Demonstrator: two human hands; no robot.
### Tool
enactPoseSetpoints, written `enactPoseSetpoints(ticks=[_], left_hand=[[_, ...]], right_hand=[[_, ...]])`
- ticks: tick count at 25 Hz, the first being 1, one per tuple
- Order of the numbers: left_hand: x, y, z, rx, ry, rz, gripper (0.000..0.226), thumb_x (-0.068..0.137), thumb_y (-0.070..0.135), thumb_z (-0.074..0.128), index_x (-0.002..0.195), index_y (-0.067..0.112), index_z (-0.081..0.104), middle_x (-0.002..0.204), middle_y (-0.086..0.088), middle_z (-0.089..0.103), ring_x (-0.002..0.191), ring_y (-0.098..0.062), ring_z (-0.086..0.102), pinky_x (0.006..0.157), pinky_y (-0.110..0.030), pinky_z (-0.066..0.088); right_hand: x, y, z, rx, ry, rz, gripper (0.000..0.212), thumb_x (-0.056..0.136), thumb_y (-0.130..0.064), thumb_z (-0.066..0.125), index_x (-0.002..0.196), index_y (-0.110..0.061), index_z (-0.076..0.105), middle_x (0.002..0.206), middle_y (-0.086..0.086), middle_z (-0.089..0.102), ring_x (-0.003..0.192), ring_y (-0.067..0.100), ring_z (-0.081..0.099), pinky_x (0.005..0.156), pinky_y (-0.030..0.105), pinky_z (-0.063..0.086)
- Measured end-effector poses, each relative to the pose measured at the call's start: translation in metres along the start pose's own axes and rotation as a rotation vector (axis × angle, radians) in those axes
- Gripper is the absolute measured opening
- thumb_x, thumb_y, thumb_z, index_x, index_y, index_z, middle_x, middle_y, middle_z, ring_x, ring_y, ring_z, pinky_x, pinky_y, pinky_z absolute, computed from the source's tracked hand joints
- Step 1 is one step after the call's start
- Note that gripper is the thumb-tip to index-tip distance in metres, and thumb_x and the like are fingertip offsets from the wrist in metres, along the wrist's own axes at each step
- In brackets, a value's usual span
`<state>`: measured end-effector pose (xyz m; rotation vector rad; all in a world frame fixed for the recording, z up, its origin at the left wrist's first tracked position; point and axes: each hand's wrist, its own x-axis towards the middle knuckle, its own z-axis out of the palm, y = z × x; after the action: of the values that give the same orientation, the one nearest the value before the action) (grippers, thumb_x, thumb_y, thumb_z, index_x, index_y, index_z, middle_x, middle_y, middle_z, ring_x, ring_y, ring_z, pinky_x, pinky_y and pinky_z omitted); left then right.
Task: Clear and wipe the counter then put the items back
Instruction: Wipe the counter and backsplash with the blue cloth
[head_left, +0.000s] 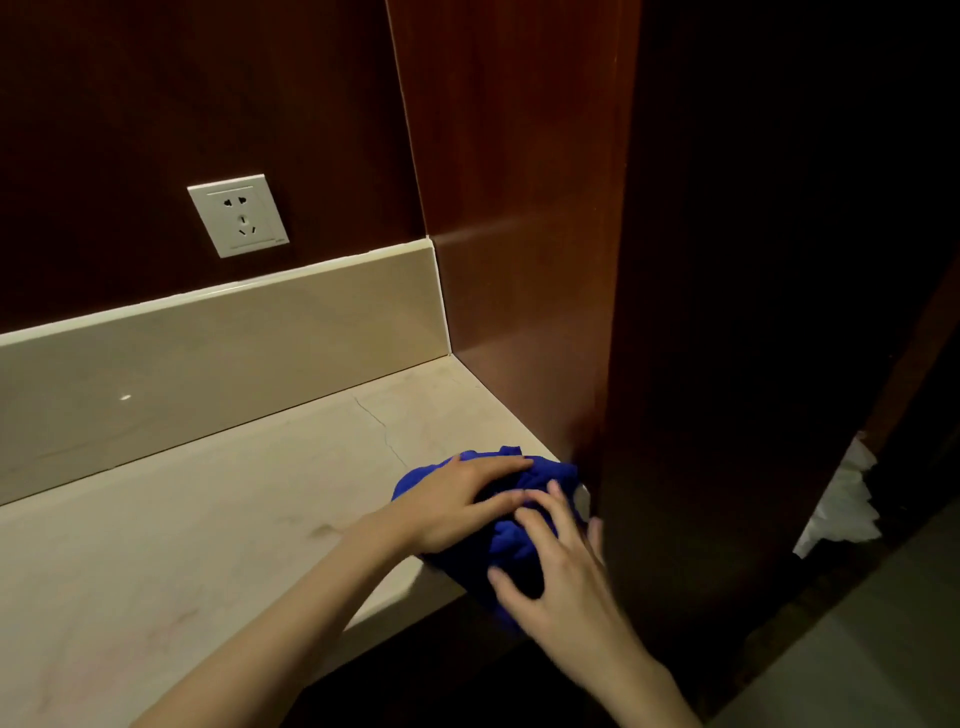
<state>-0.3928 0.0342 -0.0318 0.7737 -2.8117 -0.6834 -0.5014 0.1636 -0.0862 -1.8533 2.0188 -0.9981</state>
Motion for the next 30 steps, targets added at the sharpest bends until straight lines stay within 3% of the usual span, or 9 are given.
enactPoseSetpoints(ticks=[2, 5, 8, 11, 14, 17, 21, 24, 30], left_hand=[[-0.020, -0.014, -0.003, 0.007, -0.046, -0.016, 0.063, 0.091, 0.056, 0.050, 0.147, 0.035, 0.029, 0.150, 0.018, 0.034, 0.137, 0.003, 0.029, 0.117, -0.030, 0.019], [-0.036, -0.026, -0.002, 0.079, -0.097, 0.022, 0.092, 0.076, 0.062, 0.065, 0.150, 0.040, 0.013, 0.154, 0.025, 0.014, 0.143, 0.006, 0.009, 0.121, -0.037, 0.012], [-0.037, -0.039, 0.001, 0.198, -0.103, 0.113, 0.109, 0.071, 0.059, 0.072, 0.149, 0.038, 0.000, 0.155, 0.021, 0.004, 0.144, 0.002, 0.000, 0.121, -0.031, 0.010], [-0.031, -0.052, 0.003, 0.189, -0.062, 0.151, 0.101, 0.077, 0.052, 0.071, 0.148, 0.035, 0.001, 0.160, 0.011, 0.010, 0.146, -0.003, 0.005, 0.119, -0.027, 0.018], [-0.023, -0.065, -0.001, 0.181, -0.059, 0.162, 0.097, 0.080, 0.051, 0.069, 0.152, 0.028, 0.008, 0.159, 0.010, 0.012, 0.146, -0.004, 0.008, 0.118, -0.023, 0.017], [-0.014, -0.078, -0.010, 0.144, -0.066, 0.168, 0.094, 0.081, 0.049, 0.069, 0.152, 0.024, 0.013, 0.159, 0.007, 0.017, 0.145, -0.006, 0.015, 0.117, -0.021, 0.017], [0.001, -0.102, -0.021, 0.071, -0.079, 0.176, 0.091, 0.080, 0.046, 0.070, 0.151, 0.023, 0.019, 0.156, 0.004, 0.027, 0.141, -0.011, 0.026, 0.116, -0.023, 0.022], [0.016, -0.123, -0.027, 0.030, -0.077, 0.183, 0.089, 0.079, 0.044, 0.073, 0.150, 0.021, 0.025, 0.153, 0.002, 0.034, 0.138, -0.012, 0.033, 0.115, -0.023, 0.025], [0.049, -0.157, -0.044, -0.043, -0.049, 0.163, 0.083, 0.078, 0.032, 0.077, 0.146, 0.014, 0.034, 0.147, -0.002, 0.043, 0.133, -0.015, 0.040, 0.105, -0.013, 0.025]], right_hand=[[-0.007, 0.005, 0.004, -0.091, -0.121, 0.009, 0.093, 0.076, -0.062, 0.060, 0.145, -0.046, -0.001, 0.148, -0.027, -0.027, 0.137, 0.007, -0.036, 0.110, 0.043, -0.014], [-0.014, 0.004, 0.007, -0.146, -0.187, 0.015, 0.101, 0.084, -0.040, 0.065, 0.135, -0.046, -0.022, 0.136, -0.029, -0.046, 0.129, 0.005, -0.045, 0.112, 0.028, -0.006], [-0.006, 0.004, 0.006, -0.128, -0.141, -0.014, 0.093, 0.090, -0.020, 0.060, 0.132, -0.046, -0.019, 0.143, -0.026, -0.036, 0.136, 0.006, -0.036, 0.115, 0.024, -0.004], [0.005, 0.005, 0.006, -0.094, -0.171, 0.001, 0.090, 0.088, -0.039, 0.062, 0.141, -0.046, -0.011, 0.149, -0.025, -0.027, 0.137, 0.004, -0.033, 0.115, 0.024, -0.005], [0.018, 0.000, 0.009, -0.141, -0.196, 0.020, 0.101, 0.080, -0.059, 0.061, 0.147, -0.038, -0.011, 0.147, -0.022, -0.032, 0.134, 0.004, -0.038, 0.111, 0.024, -0.008], [0.039, -0.005, 0.009, -0.245, -0.270, 0.056, 0.111, 0.075, -0.065, 0.062, 0.147, -0.033, -0.017, 0.147, -0.017, -0.033, 0.136, 0.011, -0.035, 0.118, 0.037, -0.004], [0.070, -0.007, 0.013, -0.239, -0.311, 0.111, 0.108, 0.073, -0.069, 0.060, 0.149, -0.037, -0.010, 0.157, -0.011, -0.020, 0.142, 0.014, -0.024, 0.120, 0.049, 0.007], [0.088, -0.010, 0.019, -0.221, -0.309, 0.139, 0.102, 0.074, -0.072, 0.054, 0.150, -0.036, -0.005, 0.158, -0.009, -0.016, 0.144, 0.016, -0.020, 0.119, 0.049, 0.009], [0.132, -0.009, 0.031, -0.113, -0.272, 0.176, 0.111, 0.057, -0.089, 0.037, 0.151, -0.039, 0.005, 0.160, -0.010, -0.007, 0.146, 0.015, -0.015, 0.120, 0.039, 0.005]])
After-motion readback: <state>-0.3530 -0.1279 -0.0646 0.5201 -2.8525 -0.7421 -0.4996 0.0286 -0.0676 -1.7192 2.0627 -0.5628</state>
